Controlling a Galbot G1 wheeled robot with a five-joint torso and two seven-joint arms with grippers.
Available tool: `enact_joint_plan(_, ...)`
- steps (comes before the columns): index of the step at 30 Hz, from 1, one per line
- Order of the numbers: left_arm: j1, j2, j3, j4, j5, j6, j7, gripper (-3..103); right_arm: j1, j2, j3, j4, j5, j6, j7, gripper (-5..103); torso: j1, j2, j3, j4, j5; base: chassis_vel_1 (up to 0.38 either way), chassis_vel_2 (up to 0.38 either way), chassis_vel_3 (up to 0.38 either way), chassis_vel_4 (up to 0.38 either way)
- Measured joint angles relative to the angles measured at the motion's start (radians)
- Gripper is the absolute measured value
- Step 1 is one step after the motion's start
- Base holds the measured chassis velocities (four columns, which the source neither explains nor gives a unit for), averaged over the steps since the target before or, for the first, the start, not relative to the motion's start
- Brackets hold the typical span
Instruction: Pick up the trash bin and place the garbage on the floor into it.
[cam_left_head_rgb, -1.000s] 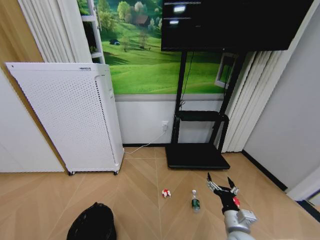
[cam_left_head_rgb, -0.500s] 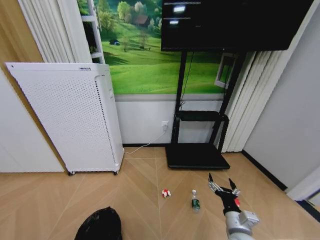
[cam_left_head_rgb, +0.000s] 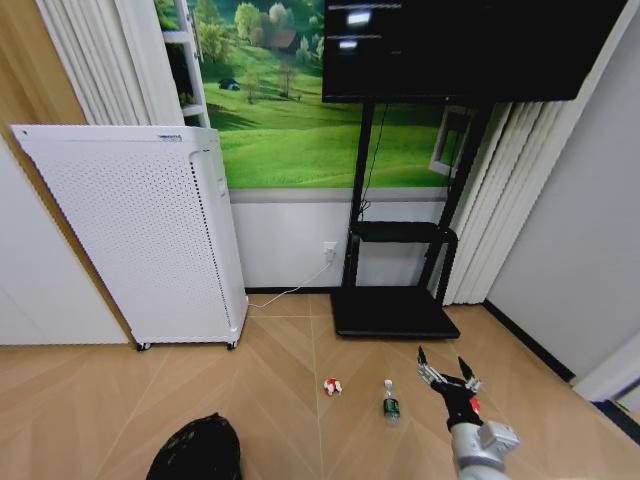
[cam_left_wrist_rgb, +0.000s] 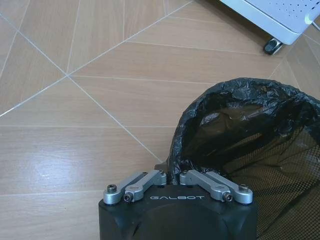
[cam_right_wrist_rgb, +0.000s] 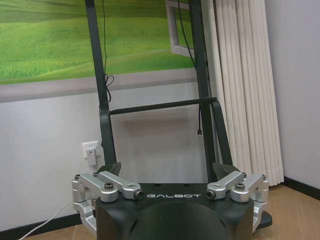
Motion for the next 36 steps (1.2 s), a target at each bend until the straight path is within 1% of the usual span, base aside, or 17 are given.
enact_joint_plan(14, 0.004, -0.001, -0.003, 0.005, 0.001, -0.003, 0.003, 6, -0.002, 0.000, -0.003, 0.002, -0.002, 0.000, 0.000, 100, 0.000, 0.000, 0.000, 0.0000, 0.0001, 0.000, 0.000, 0.000, 0.000)
enact_joint_plan(24, 0.001, 0.006, -0.010, 0.003, 0.009, -0.011, 0.030, 6, 0.000, -0.001, -0.003, 0.001, -0.002, 0.000, 0.000, 100, 0.000, 0.000, 0.000, 0.0000, -0.0002, 0.000, 0.000, 0.000, 0.000)
enact_joint_plan(26, 0.001, 0.007, -0.015, 0.003, 0.033, -0.023, 0.052, 6, 0.000, -0.002, -0.003, 0.001, -0.001, 0.000, 0.000, 100, 0.000, 0.000, 0.000, 0.0000, -0.0002, 0.000, 0.000, 0.000, 0.000)
enact_joint_plan(27, 0.001, 0.010, -0.021, 0.003, 0.046, -0.030, 0.074, 6, 0.001, -0.003, -0.003, 0.000, -0.001, 0.000, 0.000, 100, 0.000, 0.000, 0.000, 0.0000, -0.0001, 0.000, 0.000, 0.000, 0.000)
enact_joint_plan(28, 0.001, 0.010, -0.021, 0.003, 0.046, -0.030, 0.074, 6, 0.001, -0.003, -0.003, 0.000, -0.001, 0.000, 0.000, 100, 0.000, 0.000, 0.000, 0.0000, -0.0001, 0.000, 0.000, 0.000, 0.000)
enact_joint_plan(30, 0.004, 0.019, -0.031, 0.003, 0.062, -0.048, 0.126, 6, 0.003, -0.005, -0.003, -0.001, 0.000, 0.000, 0.000, 100, 0.000, 0.000, 0.000, 0.0001, 0.0000, 0.000, 0.000, 0.000, 0.000)
enact_joint_plan(31, 0.004, 0.019, -0.031, 0.003, 0.062, -0.048, 0.126, 6, 0.003, -0.005, -0.003, -0.001, 0.000, 0.000, 0.000, 100, 0.000, 0.000, 0.000, 0.0001, 0.0000, 0.000, 0.000, 0.000, 0.000)
enact_joint_plan(33, 0.001, 0.035, -0.046, 0.003, 0.099, -0.097, 0.222, 6, 0.003, -0.006, -0.006, -0.002, 0.000, 0.000, 0.000, 100, 0.000, 0.000, 0.000, -0.0001, -0.0001, 0.000, 0.000, 0.000, 0.000)
enact_joint_plan(34, 0.001, 0.035, -0.046, 0.003, 0.099, -0.097, 0.222, 6, 0.003, -0.006, -0.006, -0.002, 0.000, 0.000, 0.000, 100, 0.000, 0.000, 0.000, -0.0001, -0.0001, 0.000, 0.000, 0.000, 0.000)
enact_joint_plan(35, 0.000, 0.041, -0.052, 0.004, 0.113, -0.114, 0.252, 6, 0.004, -0.006, -0.007, -0.003, 0.000, 0.000, 0.000, 100, 0.000, 0.000, 0.000, -0.0001, -0.0001, 0.000, 0.000, 0.000, 0.000)
enact_joint_plan(36, -0.001, 0.050, -0.061, 0.005, 0.137, -0.138, 0.301, 6, 0.005, -0.007, -0.008, -0.003, -0.001, 0.000, 0.000, 100, 0.000, 0.000, 0.000, 0.0000, -0.0001, 0.000, 0.000, 0.000, 0.000)
